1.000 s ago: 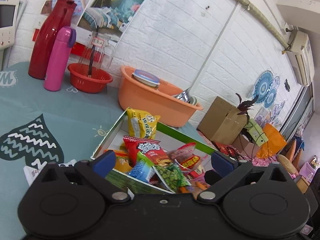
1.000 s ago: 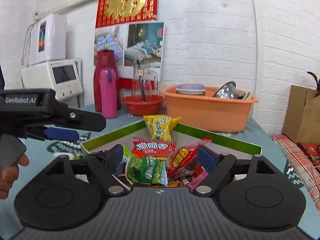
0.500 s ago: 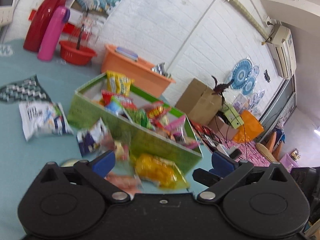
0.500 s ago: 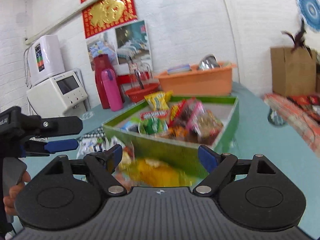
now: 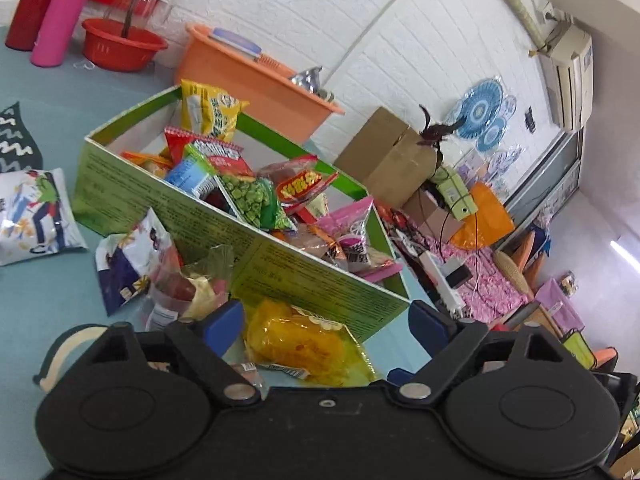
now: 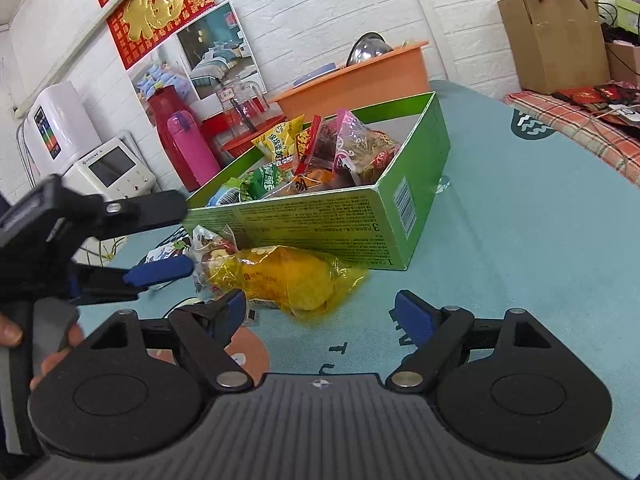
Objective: Organize snacks
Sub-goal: 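Move both grippers toward the large yellow clear bag on the table, then grasp the large yellow bag with both grippers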
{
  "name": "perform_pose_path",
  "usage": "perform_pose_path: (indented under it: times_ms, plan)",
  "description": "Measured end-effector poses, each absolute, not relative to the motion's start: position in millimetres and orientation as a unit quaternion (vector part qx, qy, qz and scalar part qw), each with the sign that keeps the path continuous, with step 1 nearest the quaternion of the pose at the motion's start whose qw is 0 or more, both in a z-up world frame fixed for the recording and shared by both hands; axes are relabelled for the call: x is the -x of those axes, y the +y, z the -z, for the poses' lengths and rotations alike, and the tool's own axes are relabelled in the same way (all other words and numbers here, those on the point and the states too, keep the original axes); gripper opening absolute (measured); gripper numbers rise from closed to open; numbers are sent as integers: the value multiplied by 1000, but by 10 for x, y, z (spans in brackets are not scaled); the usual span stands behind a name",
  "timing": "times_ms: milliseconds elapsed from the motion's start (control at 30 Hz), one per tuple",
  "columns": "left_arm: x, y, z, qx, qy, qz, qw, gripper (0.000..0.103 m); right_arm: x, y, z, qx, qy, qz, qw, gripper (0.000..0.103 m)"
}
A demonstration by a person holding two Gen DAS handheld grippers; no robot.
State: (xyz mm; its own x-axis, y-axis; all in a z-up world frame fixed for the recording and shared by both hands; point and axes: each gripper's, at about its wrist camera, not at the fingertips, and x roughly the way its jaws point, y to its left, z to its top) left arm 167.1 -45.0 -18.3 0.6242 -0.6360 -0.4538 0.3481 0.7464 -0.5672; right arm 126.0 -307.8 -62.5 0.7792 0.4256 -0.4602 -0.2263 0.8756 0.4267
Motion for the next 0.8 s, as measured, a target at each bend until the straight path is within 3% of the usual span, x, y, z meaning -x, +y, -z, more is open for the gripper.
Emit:
perform_pose_path:
  times_ms: [167, 200, 233, 267, 300, 333, 400, 467, 567, 667, 700, 733, 800]
  plan:
    - [-1824, -513, 315, 215, 352, 282, 866, 101, -1414, -3043, 651, -181, 287, -189, 922, 103]
    - [-1841, -517, 342, 215, 357, 281, 865, 89, -1457, -3027, 660, -183, 289, -192, 920, 103]
    - [-1856, -521, 371, 215, 362, 283, 862, 68, -1499, -3014, 674, -185, 291, -194, 918, 103]
    - [-1856, -521, 394, 213, 364, 280, 862, 64, -1539, -3005, 695, -187, 296, -197, 916, 101]
    - [-1844, -517, 410, 210, 365, 277, 863, 49, -1564, -3000, 714, -187, 300, -192, 915, 99]
    - [-1834, -513, 419, 207, 368, 277, 863, 28, -1560, -3006, 724, -182, 299, -186, 918, 90]
    - [-1792, -488, 459, 213, 377, 282, 856, 13, -1503, -3039, 719, -178, 297, -186, 919, 80]
    - [-1712, -484, 493, 226, 384, 299, 844, 5, -1420, -3091, 713, -171, 296, -186, 921, 75]
    - [-1480, -565, 505, 216, 388, 324, 835, 10, -1245, -3187, 698, -162, 297, -194, 921, 71]
    - [-1313, -558, 511, 235, 382, 340, 826, 50, -1065, -3268, 693, -148, 301, -207, 919, 73]
    - [-1282, -545, 497, 242, 374, 340, 828, 80, -1031, -3291, 697, -149, 304, -206, 918, 75]
    - [-1273, -540, 475, 244, 367, 334, 833, 100, -999, -3307, 705, -148, 303, -202, 919, 76]
    - [-1298, -549, 440, 238, 359, 322, 843, 102, -975, -3309, 709, -145, 300, -198, 922, 77]
